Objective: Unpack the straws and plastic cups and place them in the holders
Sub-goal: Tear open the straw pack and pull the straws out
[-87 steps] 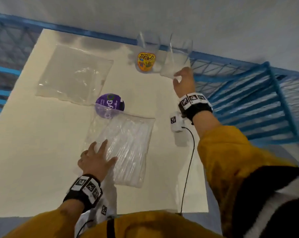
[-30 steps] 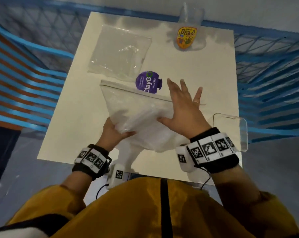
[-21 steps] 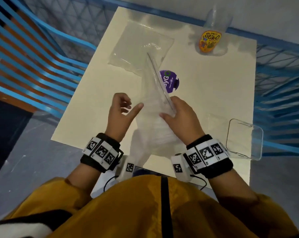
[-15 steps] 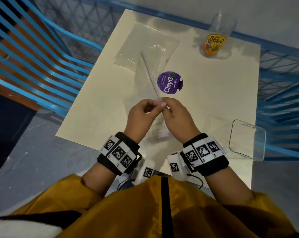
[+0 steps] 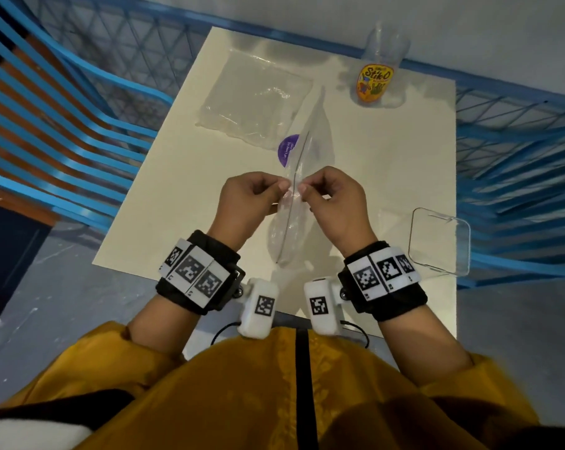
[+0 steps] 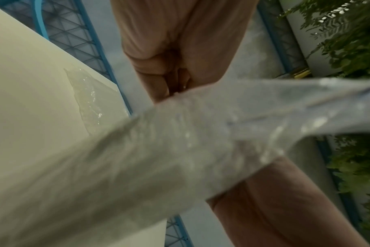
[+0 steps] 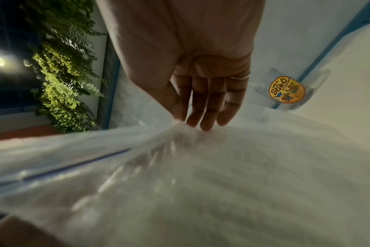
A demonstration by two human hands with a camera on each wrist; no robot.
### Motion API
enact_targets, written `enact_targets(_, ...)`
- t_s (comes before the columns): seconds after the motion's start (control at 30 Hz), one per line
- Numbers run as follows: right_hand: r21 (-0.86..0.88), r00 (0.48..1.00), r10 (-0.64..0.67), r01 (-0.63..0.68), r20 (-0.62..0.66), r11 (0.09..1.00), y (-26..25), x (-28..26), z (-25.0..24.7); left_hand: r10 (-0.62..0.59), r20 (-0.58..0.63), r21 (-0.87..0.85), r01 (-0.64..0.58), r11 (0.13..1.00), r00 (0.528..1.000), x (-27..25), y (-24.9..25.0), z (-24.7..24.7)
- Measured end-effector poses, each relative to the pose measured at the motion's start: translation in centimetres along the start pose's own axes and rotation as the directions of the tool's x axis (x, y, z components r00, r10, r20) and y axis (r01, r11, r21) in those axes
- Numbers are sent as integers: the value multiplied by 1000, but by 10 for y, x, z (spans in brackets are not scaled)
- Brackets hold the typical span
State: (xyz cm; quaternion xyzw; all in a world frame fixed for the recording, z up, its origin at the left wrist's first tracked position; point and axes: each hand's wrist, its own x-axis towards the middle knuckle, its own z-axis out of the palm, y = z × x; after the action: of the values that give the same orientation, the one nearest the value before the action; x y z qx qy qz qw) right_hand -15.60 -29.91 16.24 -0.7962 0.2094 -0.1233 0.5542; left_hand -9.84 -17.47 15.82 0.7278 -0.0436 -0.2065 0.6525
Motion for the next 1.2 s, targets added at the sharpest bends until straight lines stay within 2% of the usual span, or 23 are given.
enact_targets(0.13, 96, 997, 72, -71, -11, 993, -2, -4, 1, 1, 16, 1, -1, 1000, 1000, -5, 1, 1)
enact_targets(0.23, 240, 987, 114, -138, 112, 961, 1, -5, -3, -19, 65, -36, 21, 999, 998, -9, 2, -1)
enact_targets(0.3, 261, 979, 115, -156, 166, 953, 6, -7, -5, -21, 97, -20, 23, 1000, 995, -13, 2, -2)
enact_targets(0.5, 82, 991, 87, -95, 100, 992, 7, -13, -12, -41, 141, 87, 29, 996, 989, -29, 7, 9)
enact_targets(0.57, 86, 994, 78, -85, 77, 993, 7, -15, -16, -68, 121, 20, 66, 998, 990, -33, 8, 12)
enact_targets(0.67, 143, 993, 68, -81, 95, 986, 9, -20, -29, -151, 45, -171, 156, 973, 988, -38, 5, 13)
enact_targets(0.73, 169, 993, 80, -94, 90, 981, 12, -22, -44, -166, -36, -235, 154, 960, 985, -41, 1, 8)
enact_targets(0.8, 132, 992, 72, -85, 100, 988, 19, -25, -56, -138, -83, -206, 119, 971, 987, -46, -3, 3)
enact_targets(0.9, 30, 990, 15, -20, 137, 999, 23, -35, -57, -71, -55, -61, 68, 996, 996, -57, -4, 15)
enact_targets(1.0, 34, 991, -39, 35, 126, 999, 26, -42, -48, -71, -12, -15, 71, 997, 997, -65, -3, 34)
enact_targets(1.1, -11, 987, -26, 28, 160, 1000, 28, -43, -45, -54, 19, 32, 54, 998, 998, -70, -7, 42)
enact_targets(1.2, -9, 991, -1, 2, 135, 1000, 30, -39, -45, -30, 74, 23, 28, 999, 997, -77, -9, 45)
